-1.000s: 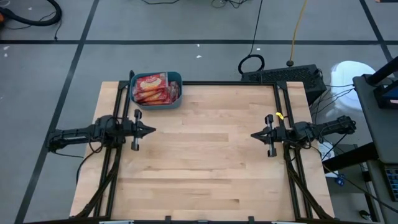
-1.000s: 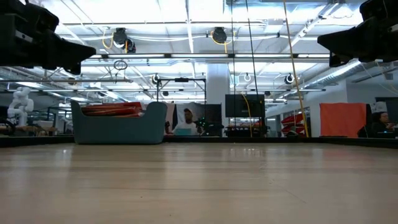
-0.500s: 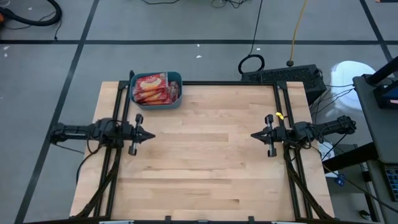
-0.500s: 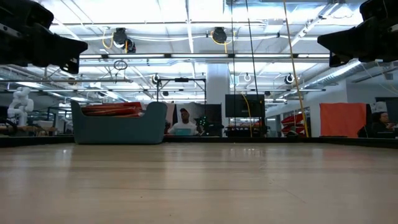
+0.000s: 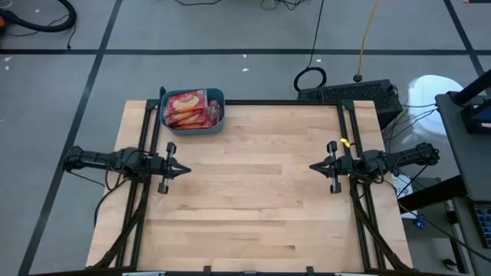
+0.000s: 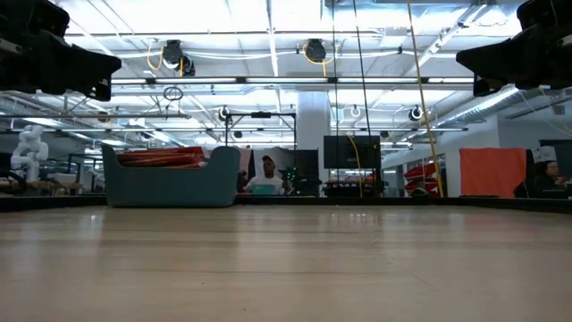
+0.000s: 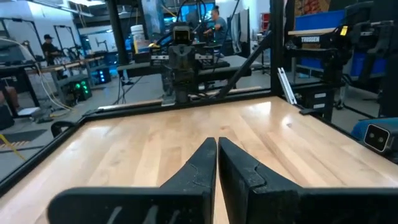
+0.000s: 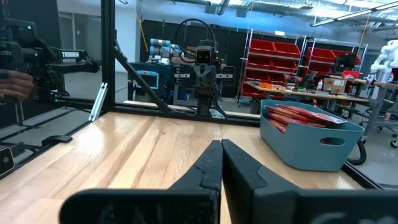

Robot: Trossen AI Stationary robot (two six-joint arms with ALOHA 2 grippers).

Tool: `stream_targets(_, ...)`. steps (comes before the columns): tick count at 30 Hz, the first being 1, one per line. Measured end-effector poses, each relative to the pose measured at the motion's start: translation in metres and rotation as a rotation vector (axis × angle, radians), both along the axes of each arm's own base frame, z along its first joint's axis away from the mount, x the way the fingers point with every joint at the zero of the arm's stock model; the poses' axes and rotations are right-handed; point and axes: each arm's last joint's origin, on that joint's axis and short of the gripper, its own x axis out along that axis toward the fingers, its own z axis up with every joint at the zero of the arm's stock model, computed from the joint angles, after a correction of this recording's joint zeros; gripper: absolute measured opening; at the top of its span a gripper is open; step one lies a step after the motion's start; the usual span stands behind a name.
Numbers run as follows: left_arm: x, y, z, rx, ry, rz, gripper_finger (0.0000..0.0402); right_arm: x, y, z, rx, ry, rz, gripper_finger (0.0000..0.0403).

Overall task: Sort popcorn bags into baskets
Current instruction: Return to Home Position

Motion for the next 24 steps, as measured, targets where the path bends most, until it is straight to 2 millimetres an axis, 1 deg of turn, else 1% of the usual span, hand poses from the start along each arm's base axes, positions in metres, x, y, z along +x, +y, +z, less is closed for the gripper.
stream_targets(7, 0.0000, 0.0000, -0.0002, -0.002, 0.002, 0.000, 0.0017, 0.0000, 0.0000, 0.0000, 0.000, 0.000, 0.000, 0.0000)
stream_targets(13, 0.0000, 0.0002, -0.0001, -0.072, 0.011, 0.005, 0.0004, 0.0000, 0.0000, 0.0000, 0.000, 0.000, 0.000, 0.0000)
stream_targets(20, 0.0003, 0.0043, 0.0016, 0.027, -0.019, 0.135, 0.0004, 0.0000, 0.0000, 0.0000, 0.000, 0.000, 0.000, 0.0000)
stream_targets(24, 0.0005, 0.0065, 0.0017, 0.018, -0.018, 0.160, 0.0003, 0.0000, 0.0000, 0.0000, 0.000, 0.000, 0.000, 0.0000)
